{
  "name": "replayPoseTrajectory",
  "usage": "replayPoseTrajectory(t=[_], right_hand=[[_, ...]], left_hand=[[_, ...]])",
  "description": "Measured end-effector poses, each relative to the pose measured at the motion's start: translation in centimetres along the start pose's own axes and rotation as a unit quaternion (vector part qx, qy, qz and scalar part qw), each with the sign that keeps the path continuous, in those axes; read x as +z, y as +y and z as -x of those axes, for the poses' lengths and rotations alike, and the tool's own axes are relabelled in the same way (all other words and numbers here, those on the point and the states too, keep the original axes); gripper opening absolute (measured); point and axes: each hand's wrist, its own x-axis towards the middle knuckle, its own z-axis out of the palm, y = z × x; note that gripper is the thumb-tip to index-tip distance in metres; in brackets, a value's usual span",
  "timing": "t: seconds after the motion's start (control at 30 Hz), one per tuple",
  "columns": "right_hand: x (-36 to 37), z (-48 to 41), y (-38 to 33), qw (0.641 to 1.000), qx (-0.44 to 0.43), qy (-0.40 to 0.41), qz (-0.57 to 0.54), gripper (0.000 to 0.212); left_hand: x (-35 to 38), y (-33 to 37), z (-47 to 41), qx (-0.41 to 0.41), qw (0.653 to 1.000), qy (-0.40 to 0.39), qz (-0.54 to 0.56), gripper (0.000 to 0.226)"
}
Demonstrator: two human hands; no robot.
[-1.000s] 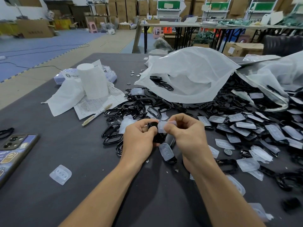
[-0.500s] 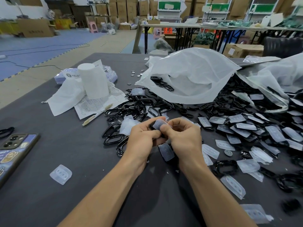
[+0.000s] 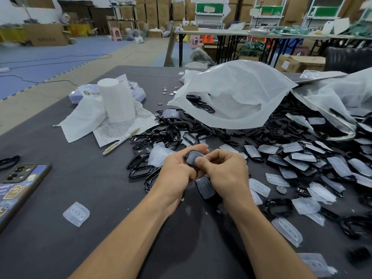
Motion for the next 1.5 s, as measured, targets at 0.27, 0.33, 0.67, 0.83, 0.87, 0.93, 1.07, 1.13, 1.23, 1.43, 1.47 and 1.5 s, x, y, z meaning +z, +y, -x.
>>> replayPoseTrajectory(t=[0.27, 0.33, 0.67, 0.83, 0.87, 0.93, 1.07, 1.13, 1.23, 1.43, 1.47, 1.5], right_hand=[[0.0, -0.4, 0.0, 0.997, 0.015, -0.037, -0.068, 0.019], [-0.2, -0.5, 0.0, 0.993, 0.024, -0.056, -0.101, 0.021], [0.2, -0.3, 0.0, 1.000, 0.011, -0.008, -0.016, 0.013], [0.4, 0.3, -0.2, 0.995, 0.007, 0.052, 0.088, 0.015], [0.5, 0.3, -0.2, 0.992, 0.007, 0.070, 0.101, 0.022], [0.5, 0.4, 0.0, 0.988, -0.006, 0.100, 0.119, 0.037], [0.4, 0.1, 0.0, 0.993, -0.012, 0.070, 0.093, 0.040], [0.3, -0.3, 0.2, 0.997, -0.004, 0.047, 0.061, 0.033], [0.0, -0.6, 0.5, 1.000, 0.018, 0.020, -0.009, 0.023], [-0.5, -1.1, 0.7, 0.998, 0.042, -0.002, -0.043, 0.029], [-0.5, -1.1, 0.7, 0.998, 0.040, -0.011, -0.042, 0.028], [-0.5, -1.1, 0.7, 0.998, 0.036, -0.020, -0.041, 0.027]], left_hand=[[-0.2, 0.0, -0.1, -0.008, 1.000, -0.019, 0.008, 0.074], [-0.4, 0.0, -0.3, -0.014, 0.999, -0.018, 0.028, 0.070], [-0.2, 0.0, -0.1, -0.037, 0.998, -0.007, 0.040, 0.067], [0.0, -0.1, 0.0, -0.029, 0.999, 0.000, 0.037, 0.067], [0.0, 0.0, 0.0, -0.023, 0.999, -0.003, 0.037, 0.067], [0.0, 0.1, 0.0, -0.016, 0.998, -0.012, 0.054, 0.068], [-0.2, 0.3, 0.0, -0.009, 0.996, -0.030, 0.083, 0.071], [-0.3, 0.3, 0.0, -0.012, 0.996, -0.043, 0.077, 0.072], [-0.7, 0.7, 0.1, -0.004, 0.998, -0.059, 0.025, 0.064], [-1.5, 1.0, 0.2, 0.040, 0.992, 0.009, -0.122, 0.033], [-1.5, 1.0, 0.2, 0.041, 0.991, 0.017, -0.129, 0.033], [-1.5, 0.9, 0.2, 0.043, 0.990, 0.029, -0.128, 0.033]])
